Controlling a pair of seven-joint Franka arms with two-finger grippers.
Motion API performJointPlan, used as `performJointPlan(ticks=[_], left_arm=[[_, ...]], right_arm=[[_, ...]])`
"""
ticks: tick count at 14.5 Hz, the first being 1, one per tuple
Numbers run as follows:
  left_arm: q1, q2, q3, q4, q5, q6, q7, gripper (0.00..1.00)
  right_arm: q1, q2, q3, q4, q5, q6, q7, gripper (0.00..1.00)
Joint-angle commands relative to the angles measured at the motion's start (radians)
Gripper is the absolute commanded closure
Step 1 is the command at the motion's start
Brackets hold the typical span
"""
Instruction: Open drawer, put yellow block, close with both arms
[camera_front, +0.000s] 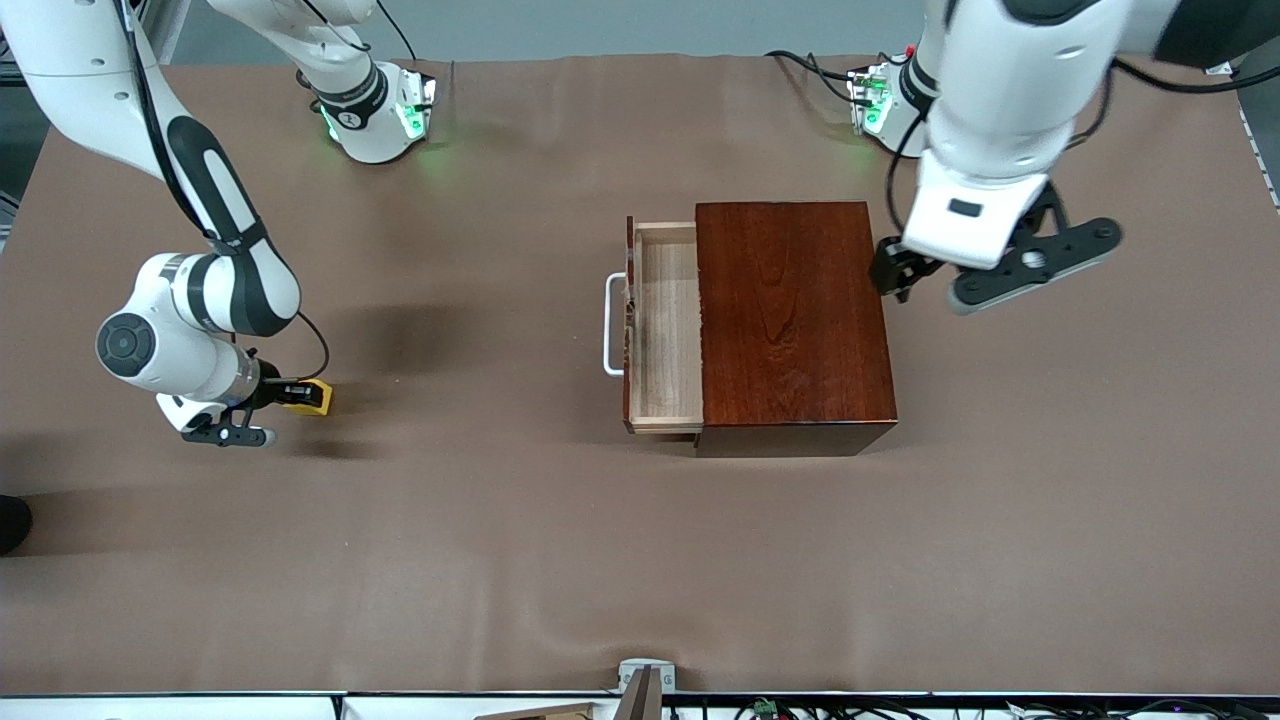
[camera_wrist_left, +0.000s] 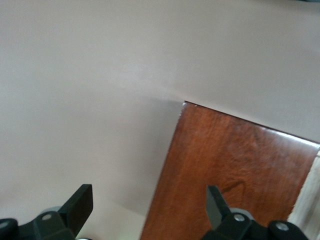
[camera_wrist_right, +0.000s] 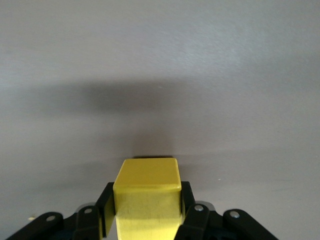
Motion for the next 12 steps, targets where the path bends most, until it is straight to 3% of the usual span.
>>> performJointPlan(ticks=[1, 4, 7, 9, 12], left_arm=[[0.081, -0.108, -0.013, -0.137, -0.047, 0.067, 0.099, 0.00], [0.127, -0.249, -0.011, -0.377, -0.064, 0.274, 0.159, 0.00], [0.182, -0.262, -0.008, -0.400, -0.115, 0.291, 0.281, 0.00], [0.251, -0.262, -0.010, -0.395, -0.185, 0.291, 0.398, 0.00], [0.277, -0.262, -0.005, -0.387, -0.202, 0.279, 0.461, 0.00]], right_arm=[[0.023, -0.072, 0.005, -0.016, 0.016, -0.036, 0.020, 0.97], [0.038, -0.101, 0.017, 0.006, 0.016, -0.112, 0.118, 0.97], [0.078, -0.146, 0.020, 0.010, 0.016, -0.151, 0.180, 1.00], [0.105, -0.173, 0.020, 0.045, 0.016, -0.232, 0.249, 1.00], [0.125, -0.210, 0.022, 0.110, 0.017, -0.358, 0.293, 1.00]])
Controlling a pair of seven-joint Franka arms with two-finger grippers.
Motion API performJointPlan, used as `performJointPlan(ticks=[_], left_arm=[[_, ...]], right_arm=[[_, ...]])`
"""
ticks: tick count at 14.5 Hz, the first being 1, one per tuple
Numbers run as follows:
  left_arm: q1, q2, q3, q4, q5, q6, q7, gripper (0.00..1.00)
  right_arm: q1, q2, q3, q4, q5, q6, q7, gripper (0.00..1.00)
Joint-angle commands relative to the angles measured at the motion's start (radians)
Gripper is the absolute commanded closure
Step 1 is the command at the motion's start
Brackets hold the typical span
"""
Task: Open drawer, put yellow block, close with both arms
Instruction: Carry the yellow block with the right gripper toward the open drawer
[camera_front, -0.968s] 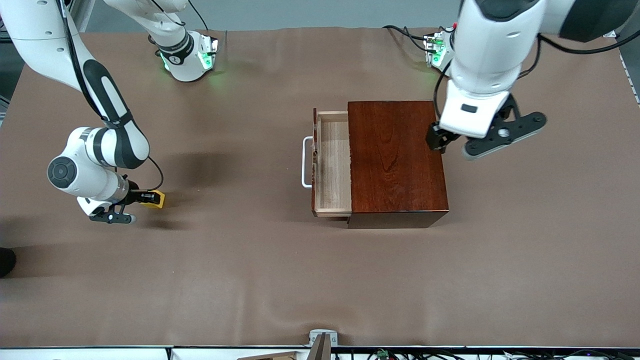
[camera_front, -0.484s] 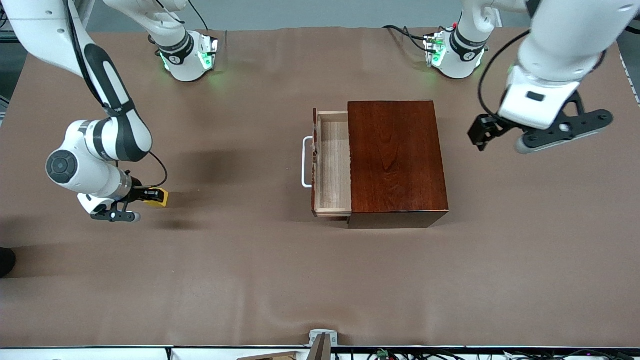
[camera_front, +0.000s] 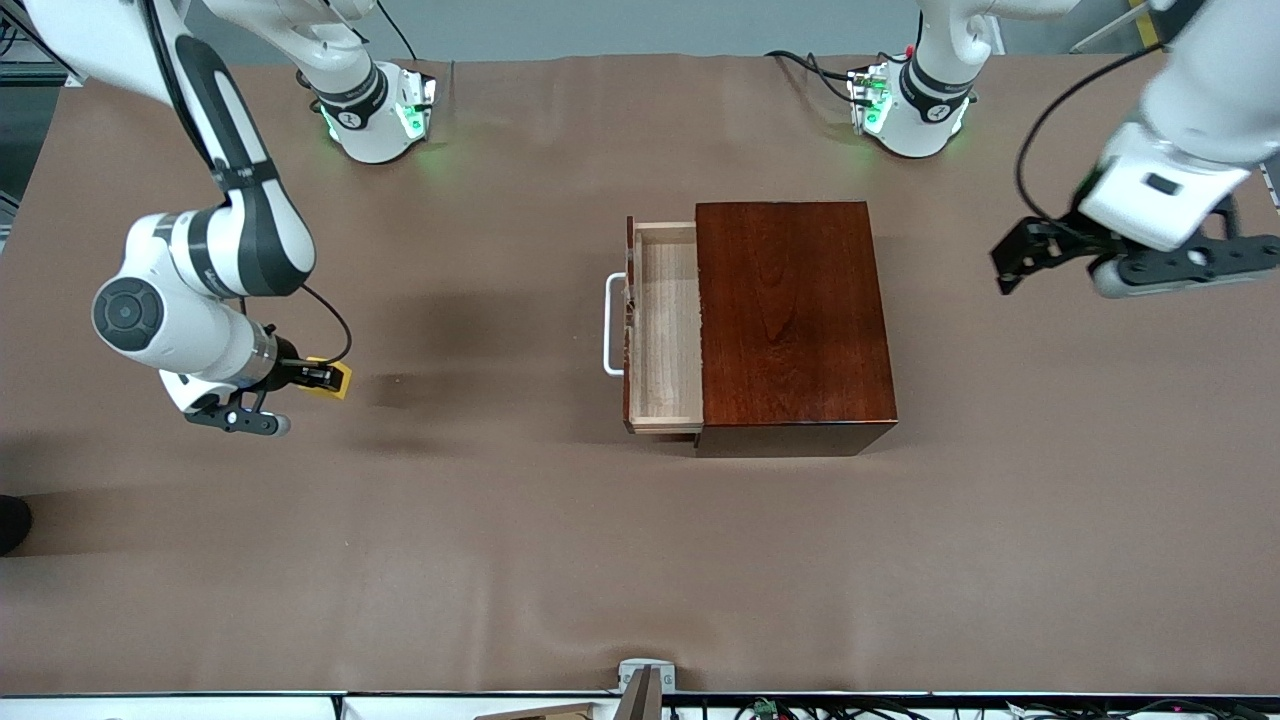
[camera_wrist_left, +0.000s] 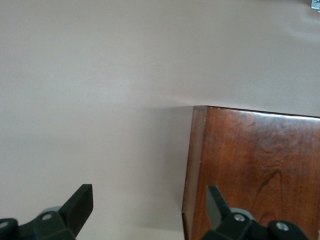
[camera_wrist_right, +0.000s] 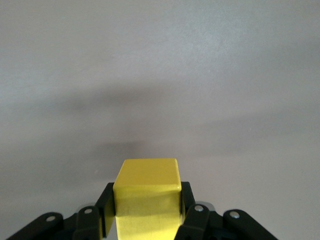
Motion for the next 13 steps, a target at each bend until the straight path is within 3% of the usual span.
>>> performJointPlan(ticks=[1, 5, 11, 13], left_arm=[[0.020, -0.024, -0.005, -0.018, -0.020, 0.010, 0.074, 0.00], [0.034, -0.011, -0.002, 0.034, -0.013, -0.007, 0.105, 0.00], [0.035, 0.003, -0.005, 0.069, -0.005, -0.033, 0.123, 0.00], [0.098, -0.001, -0.062, 0.061, -0.007, -0.050, 0.158, 0.00]], right_arm=[[0.016, -0.051, 0.000, 0.049, 0.021, -0.118, 0.057, 1.00], [0.043, -0.114, -0.001, 0.109, 0.116, -0.257, 0.169, 1.00], [0.161, -0.182, 0.000, 0.160, 0.120, -0.372, 0.445, 1.00], [0.212, -0.177, -0.001, 0.204, 0.122, -0.412, 0.568, 1.00]])
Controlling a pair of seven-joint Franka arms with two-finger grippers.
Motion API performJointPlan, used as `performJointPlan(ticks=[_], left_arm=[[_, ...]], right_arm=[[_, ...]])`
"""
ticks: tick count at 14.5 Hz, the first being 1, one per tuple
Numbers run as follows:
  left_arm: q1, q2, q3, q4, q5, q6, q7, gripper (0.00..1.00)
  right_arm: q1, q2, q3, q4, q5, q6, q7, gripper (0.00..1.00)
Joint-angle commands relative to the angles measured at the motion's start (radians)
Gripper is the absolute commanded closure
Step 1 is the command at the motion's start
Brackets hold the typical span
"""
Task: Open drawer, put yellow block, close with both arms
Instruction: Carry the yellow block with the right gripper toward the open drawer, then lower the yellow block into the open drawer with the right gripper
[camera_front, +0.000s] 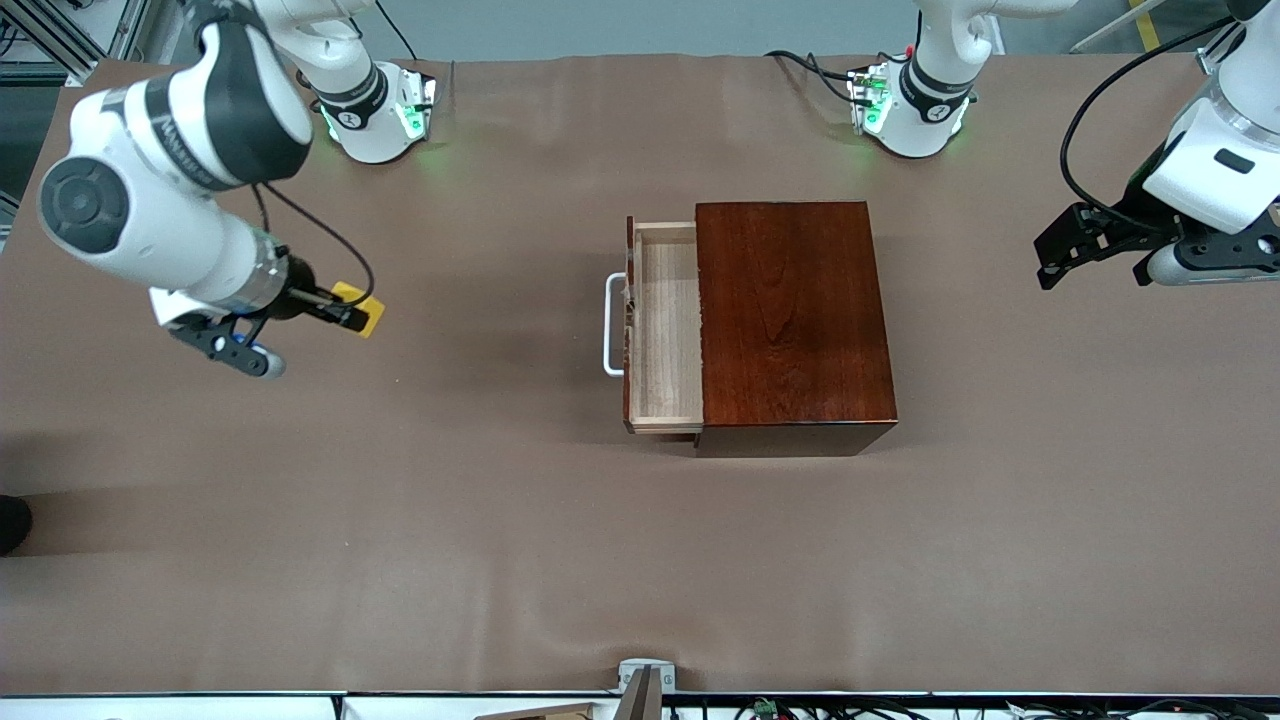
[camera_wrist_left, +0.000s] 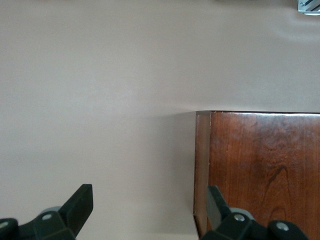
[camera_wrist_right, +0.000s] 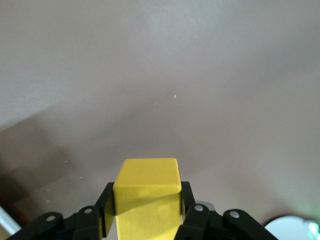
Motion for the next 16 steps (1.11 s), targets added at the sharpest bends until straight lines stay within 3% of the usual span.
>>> performJointPlan(ticks=[1, 6, 16], left_arm=[[0.106, -0.003, -0.098, 0.013, -0.005, -0.048, 0.052, 0.00], [0.203, -0.024, -0.194, -0.010, -0.017, -0.066, 0.052, 0.00], [0.241, -0.059, -0.186, -0.053, -0.019, -0.099, 0.110, 0.00]], right_arm=[[0.076, -0.007, -0.008, 0.051, 0.022, -0.047, 0.164, 1.00], [0.203, 0.006, -0.008, 0.091, 0.030, -0.040, 0.440, 1.00], [0.396, 0.112, -0.011, 0.216, 0.094, 0.057, 0.899, 1.00]])
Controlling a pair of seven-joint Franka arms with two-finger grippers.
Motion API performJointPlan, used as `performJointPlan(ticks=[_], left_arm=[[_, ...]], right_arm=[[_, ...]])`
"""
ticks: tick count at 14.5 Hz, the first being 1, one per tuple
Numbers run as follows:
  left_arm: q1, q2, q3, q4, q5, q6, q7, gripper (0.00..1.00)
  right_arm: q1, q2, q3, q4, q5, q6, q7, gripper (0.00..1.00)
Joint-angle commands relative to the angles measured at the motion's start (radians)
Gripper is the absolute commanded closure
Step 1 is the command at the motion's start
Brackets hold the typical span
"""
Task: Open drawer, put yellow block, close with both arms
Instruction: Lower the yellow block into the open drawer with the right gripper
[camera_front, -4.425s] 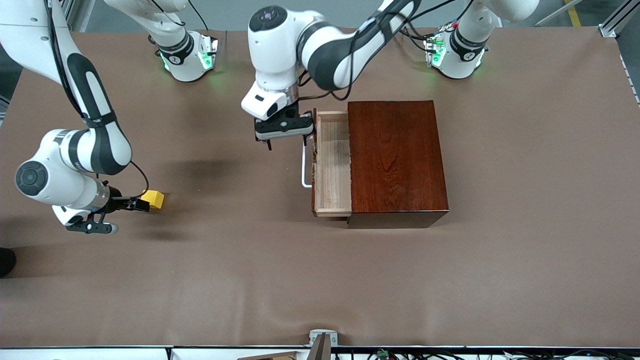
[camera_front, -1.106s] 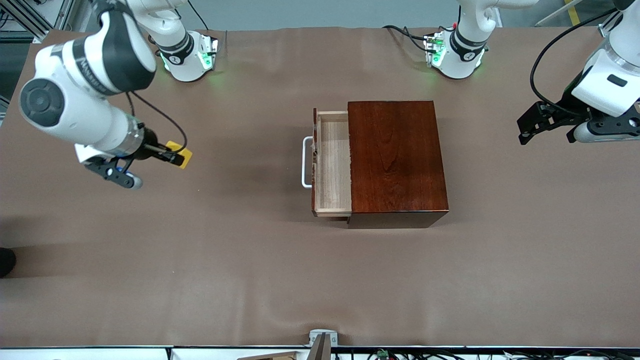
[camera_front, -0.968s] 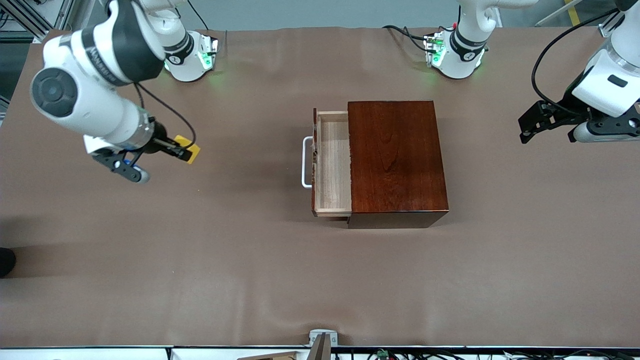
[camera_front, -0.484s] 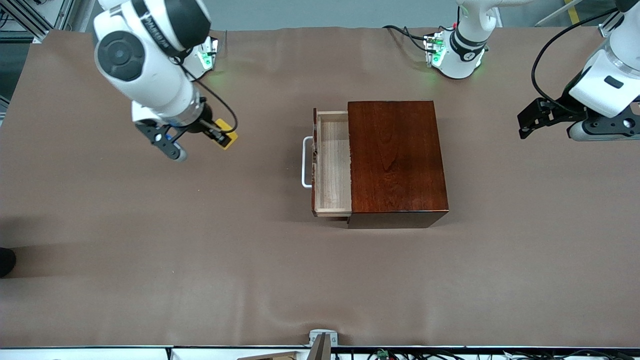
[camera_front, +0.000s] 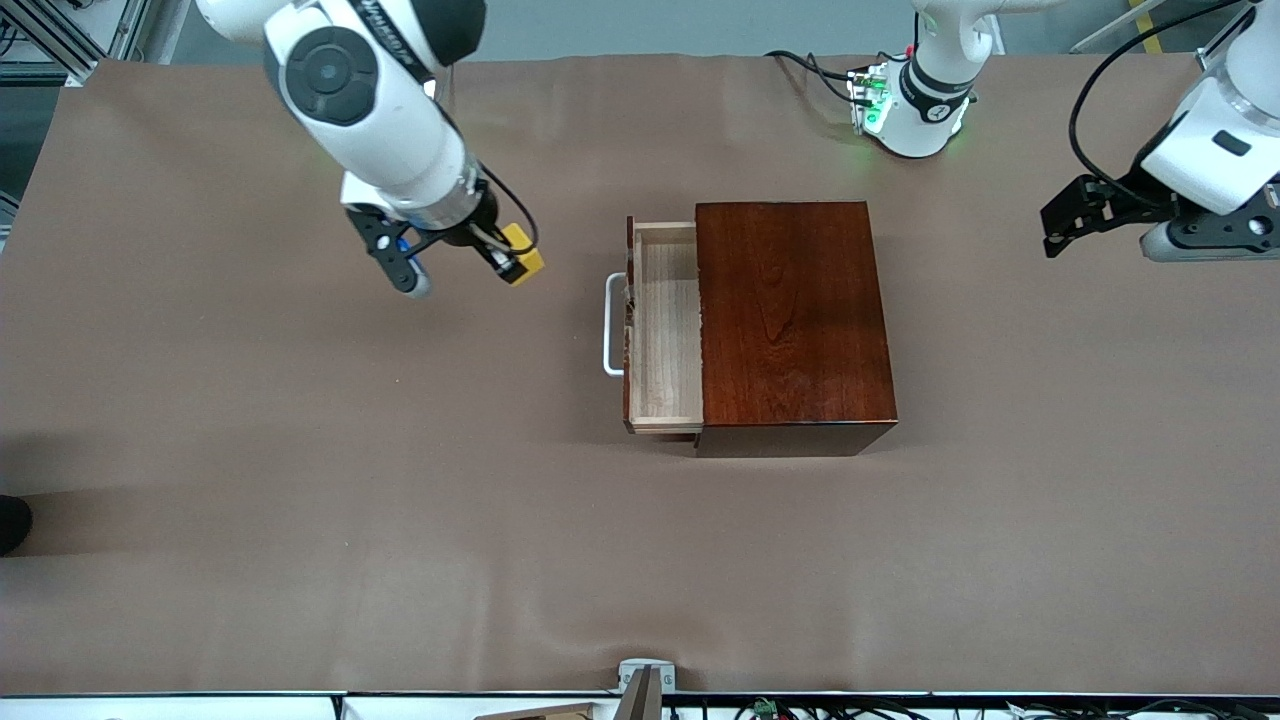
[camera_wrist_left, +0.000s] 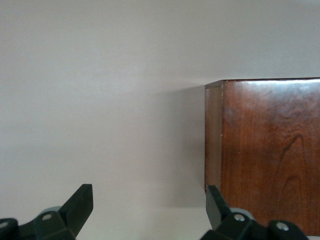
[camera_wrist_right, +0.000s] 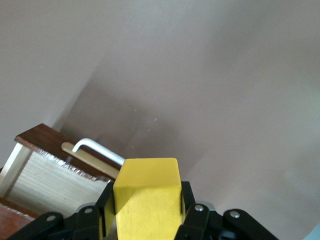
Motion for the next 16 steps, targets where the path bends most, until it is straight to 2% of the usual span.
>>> performJointPlan(ticks=[1, 6, 13, 16], left_arm=[[0.029, -0.016, -0.008, -0.021, -0.023, -0.004, 0.040, 0.00], [0.029, -0.016, -0.010, -0.015, -0.025, 0.002, 0.074, 0.00], [0.032, -0.016, -0.007, -0.021, -0.028, -0.003, 0.115, 0.00], [0.044, -0.016, -0.007, -0.021, -0.028, -0.001, 0.115, 0.00]], right_arm=[[0.067, 0.047, -0.013, 0.043, 0.021, 0.050, 0.130, 1.00], [0.140, 0.110, -0.013, 0.046, 0.015, 0.113, 0.258, 1.00], [0.203, 0.254, -0.014, 0.132, 0.006, 0.182, 0.387, 1.00], [0.204, 0.265, -0.014, 0.132, 0.009, 0.214, 0.401, 1.00]])
